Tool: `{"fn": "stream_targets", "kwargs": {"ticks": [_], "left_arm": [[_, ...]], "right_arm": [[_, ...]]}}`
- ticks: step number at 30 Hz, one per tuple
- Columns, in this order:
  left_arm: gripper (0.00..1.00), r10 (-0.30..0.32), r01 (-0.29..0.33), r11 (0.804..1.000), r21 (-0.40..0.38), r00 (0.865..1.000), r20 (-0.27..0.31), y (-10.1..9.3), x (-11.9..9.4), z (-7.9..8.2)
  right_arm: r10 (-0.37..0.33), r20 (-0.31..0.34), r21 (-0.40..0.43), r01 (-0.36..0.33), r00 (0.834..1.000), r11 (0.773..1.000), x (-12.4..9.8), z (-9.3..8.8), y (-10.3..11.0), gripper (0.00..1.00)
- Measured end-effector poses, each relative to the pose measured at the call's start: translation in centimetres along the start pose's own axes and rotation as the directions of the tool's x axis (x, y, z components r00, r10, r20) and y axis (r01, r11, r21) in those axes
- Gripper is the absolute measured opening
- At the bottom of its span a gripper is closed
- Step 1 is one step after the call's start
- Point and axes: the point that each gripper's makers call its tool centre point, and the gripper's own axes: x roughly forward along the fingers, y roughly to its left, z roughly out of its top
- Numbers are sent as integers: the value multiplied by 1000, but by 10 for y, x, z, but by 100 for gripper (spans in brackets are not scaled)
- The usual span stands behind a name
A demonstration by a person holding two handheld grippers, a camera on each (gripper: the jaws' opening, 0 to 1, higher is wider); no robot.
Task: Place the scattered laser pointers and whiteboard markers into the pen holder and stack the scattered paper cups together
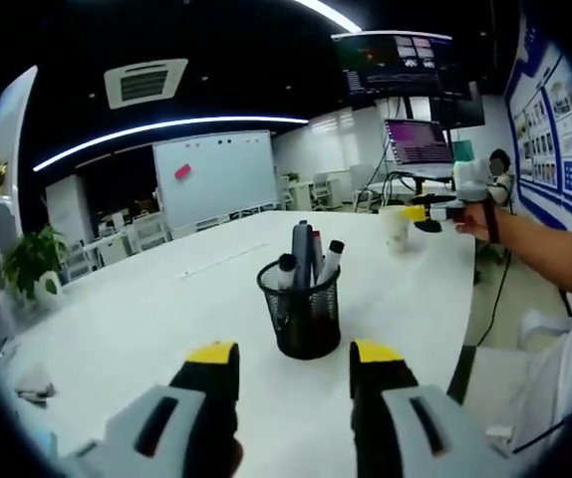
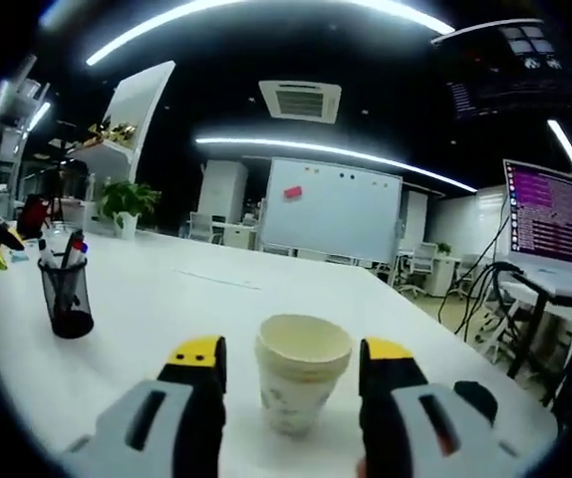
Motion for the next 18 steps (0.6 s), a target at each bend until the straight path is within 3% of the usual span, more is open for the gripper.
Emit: {"fn": "stream_targets", "kwargs": {"ticks": [18], "left_arm": [[45, -11, 11, 1000, 13, 999, -39, -6, -3, -9]], "right_arm": [[24, -79, 62, -19, 997, 998, 15, -29, 2, 60]]}}
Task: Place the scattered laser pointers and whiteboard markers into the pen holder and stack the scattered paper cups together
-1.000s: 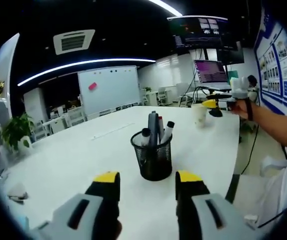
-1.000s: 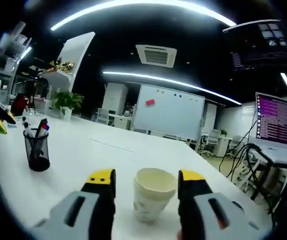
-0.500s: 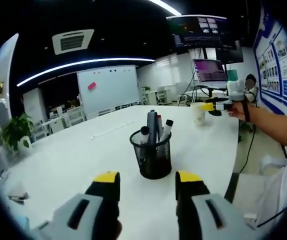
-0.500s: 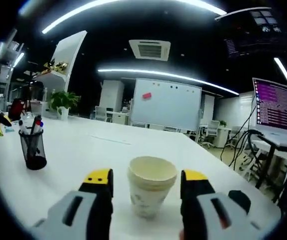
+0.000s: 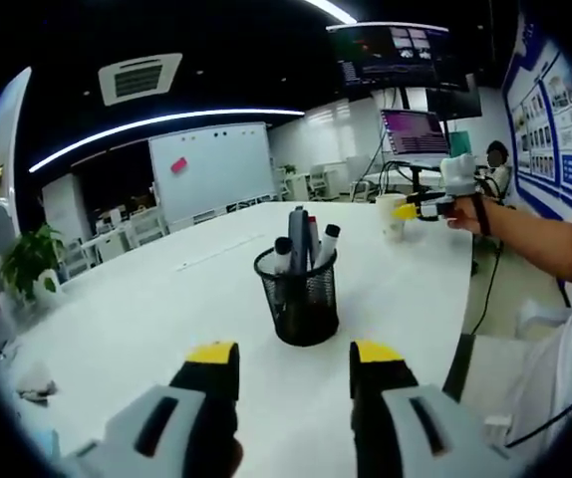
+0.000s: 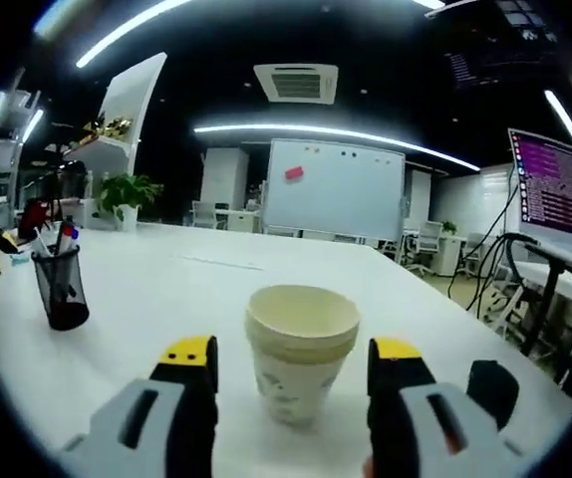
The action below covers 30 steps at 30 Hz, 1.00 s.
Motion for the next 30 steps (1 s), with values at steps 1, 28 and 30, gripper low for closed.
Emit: {"fn": "stream_targets", "kwargs": {"ticks": [1, 28, 30], "left_arm": [[45, 0, 0, 1000, -1, 1000, 0, 0, 0, 0], [45, 10, -10, 1000, -11, 1000, -14, 6, -2, -9], [45, 12, -12, 1000, -11, 1000, -16, 7, -2, -10]], "right_arm": [[-2, -1, 12, 2, 1000, 1000, 0, -1, -1, 60], [-16, -37, 59, 18, 999, 998, 20, -15, -7, 54], [-12, -36, 63, 14, 999, 998, 22, -16, -8, 52]]}}
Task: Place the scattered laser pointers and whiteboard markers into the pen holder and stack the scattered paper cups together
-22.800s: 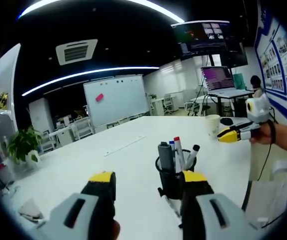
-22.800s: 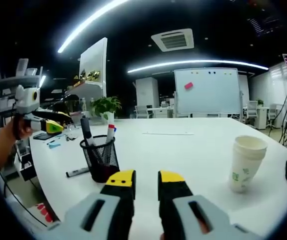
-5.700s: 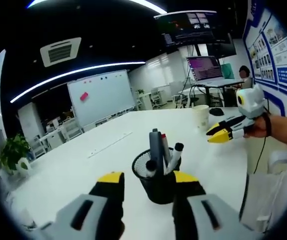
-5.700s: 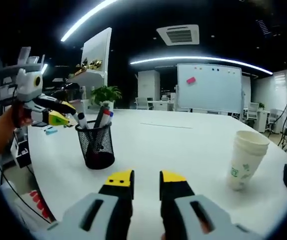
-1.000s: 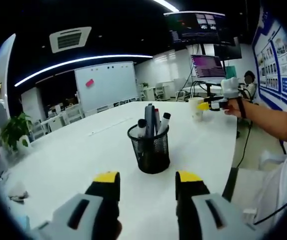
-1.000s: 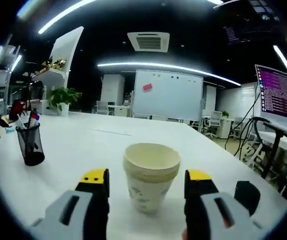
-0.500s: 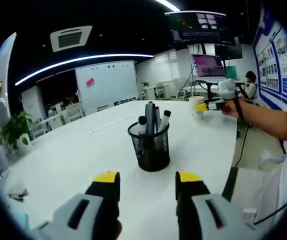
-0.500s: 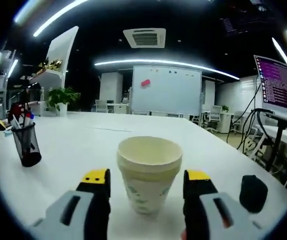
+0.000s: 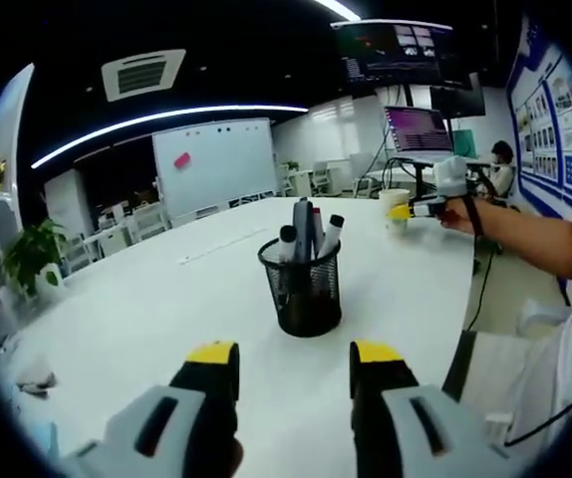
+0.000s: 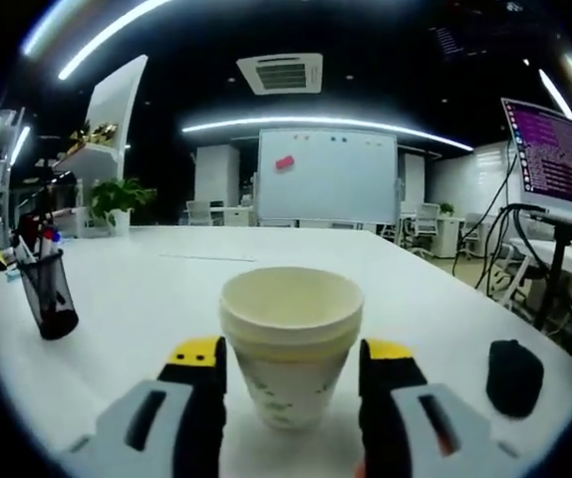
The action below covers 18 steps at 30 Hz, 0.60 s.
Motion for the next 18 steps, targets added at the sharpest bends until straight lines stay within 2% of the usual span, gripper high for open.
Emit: {"fn": "stream_targets", "kwargs": {"ticks": [5, 18], "left_arm": [[45, 0, 0, 1000, -2, 1000, 0, 1, 0, -1], [45, -6, 6, 1000, -9, 1000, -5, -3, 5, -5]], "right_arm": [[-9, -15, 29, 10, 1000, 1000, -1, -3, 0, 45], [-16, -13, 26, 17, 1000, 1000, -3, -2, 1, 45]]}}
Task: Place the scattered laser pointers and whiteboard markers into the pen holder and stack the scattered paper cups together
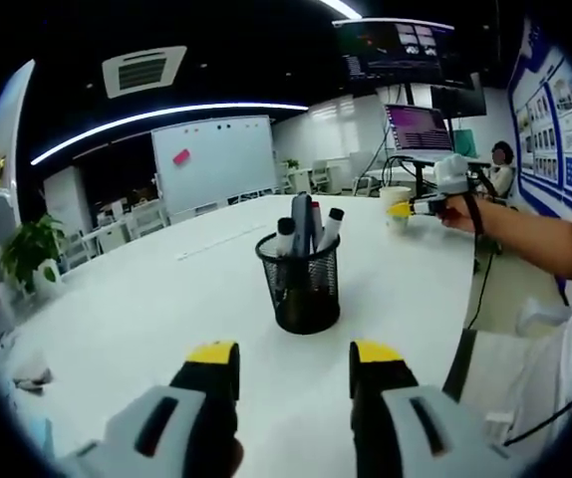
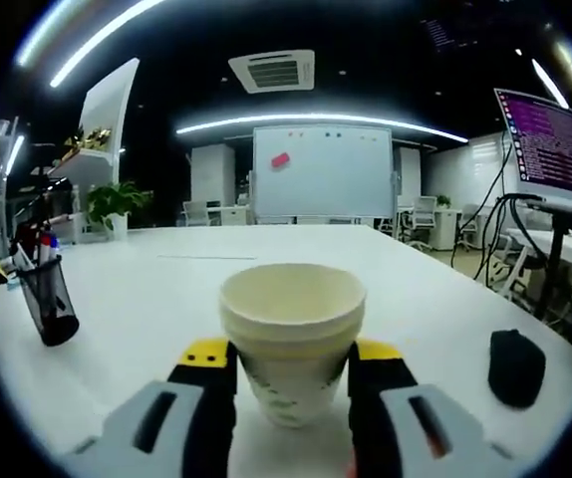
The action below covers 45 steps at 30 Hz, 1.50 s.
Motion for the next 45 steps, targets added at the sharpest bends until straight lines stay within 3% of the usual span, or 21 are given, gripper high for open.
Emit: {"fn": "stream_targets", "kwargs": {"ticks": [18, 36, 45], "left_arm": [[45, -5, 5, 1000, 3, 1000, 6, -3, 0, 4], [45, -3, 3, 1000, 1, 1000, 11, 1, -1, 0], [45, -10, 10, 1000, 4, 1000, 10, 0, 0, 0]], "right_arm": [[-7, 26, 20, 7, 1000, 1000, -7, 6, 0, 44], [103, 92, -18, -102, 990, 995, -21, 40, 45, 44], [153, 104, -17, -152, 983, 988, -27, 43, 62, 44]]}}
